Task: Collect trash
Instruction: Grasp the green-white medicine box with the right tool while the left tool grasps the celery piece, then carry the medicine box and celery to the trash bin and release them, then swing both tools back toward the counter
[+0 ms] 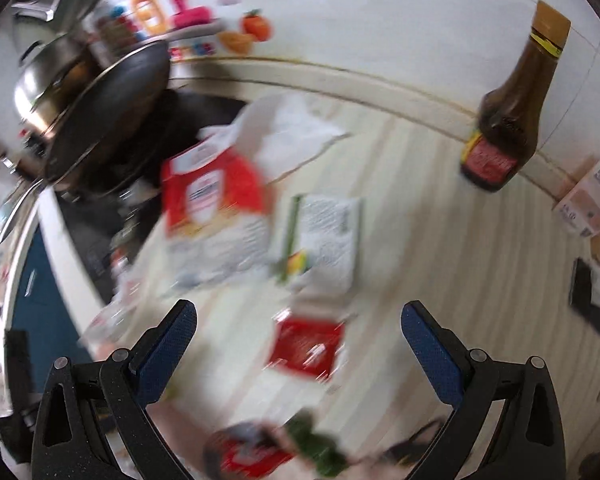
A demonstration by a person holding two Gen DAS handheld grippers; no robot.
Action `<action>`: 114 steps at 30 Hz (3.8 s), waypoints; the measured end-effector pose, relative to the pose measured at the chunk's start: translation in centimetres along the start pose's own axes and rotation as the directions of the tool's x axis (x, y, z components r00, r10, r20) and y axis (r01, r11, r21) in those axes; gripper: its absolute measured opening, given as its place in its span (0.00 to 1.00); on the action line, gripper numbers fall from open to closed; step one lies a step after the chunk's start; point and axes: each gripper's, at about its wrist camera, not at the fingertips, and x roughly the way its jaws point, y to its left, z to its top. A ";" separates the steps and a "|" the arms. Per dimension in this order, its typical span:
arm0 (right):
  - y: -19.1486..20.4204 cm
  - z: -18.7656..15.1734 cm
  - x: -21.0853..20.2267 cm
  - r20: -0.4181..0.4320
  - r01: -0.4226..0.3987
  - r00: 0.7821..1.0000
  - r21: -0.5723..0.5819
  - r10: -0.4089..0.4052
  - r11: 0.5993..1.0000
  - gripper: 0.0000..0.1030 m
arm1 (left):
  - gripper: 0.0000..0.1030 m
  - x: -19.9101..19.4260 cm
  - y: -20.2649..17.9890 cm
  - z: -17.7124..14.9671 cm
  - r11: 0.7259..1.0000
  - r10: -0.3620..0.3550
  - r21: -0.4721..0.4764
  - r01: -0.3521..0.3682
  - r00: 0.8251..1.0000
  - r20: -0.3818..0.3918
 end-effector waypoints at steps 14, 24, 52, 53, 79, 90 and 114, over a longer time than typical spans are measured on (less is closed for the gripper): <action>1.9 2.8 11.5 -0.155 0.081 0.983 -0.104 -0.097 0.991 0.99 | 0.06 -0.3 -7.0 -0.9 0.864 0.261 0.361 -0.352 0.925 0.276; 0.9 -0.6 11.6 -0.181 0.092 0.975 -0.208 -0.131 0.974 0.70 | 0.14 1.0 -9.0 -3.4 0.801 0.301 0.423 -0.423 0.896 0.326; 8.9 -2.2 -4.4 0.046 -0.077 0.995 -0.264 0.093 0.962 0.68 | 0.04 -15.9 -2.7 -8.1 0.844 0.054 0.403 -0.353 0.805 0.591; 10.0 -3.0 -4.9 0.042 -0.096 0.993 -0.276 0.111 0.956 0.68 | 0.04 -16.3 -1.7 -7.9 0.854 0.054 0.390 -0.346 0.802 0.595; 43.6 -45.3 14.6 -0.490 -0.439 0.868 -0.679 0.081 0.588 0.68 | 0.04 -0.4 52.0 -7.4 0.920 0.171 -0.387 -0.067 0.955 0.241; 46.8 -61.6 38.0 -0.646 -0.522 0.760 -0.673 -0.074 0.524 0.68 | 0.05 19.8 65.5 -1.1 0.866 0.056 -0.500 -0.003 0.994 0.090; 51.6 -63.1 36.1 -0.349 -0.298 0.930 -0.900 -0.118 0.317 0.99 | 0.97 11.8 65.7 -2.7 0.855 0.386 -0.473 -0.214 0.871 0.304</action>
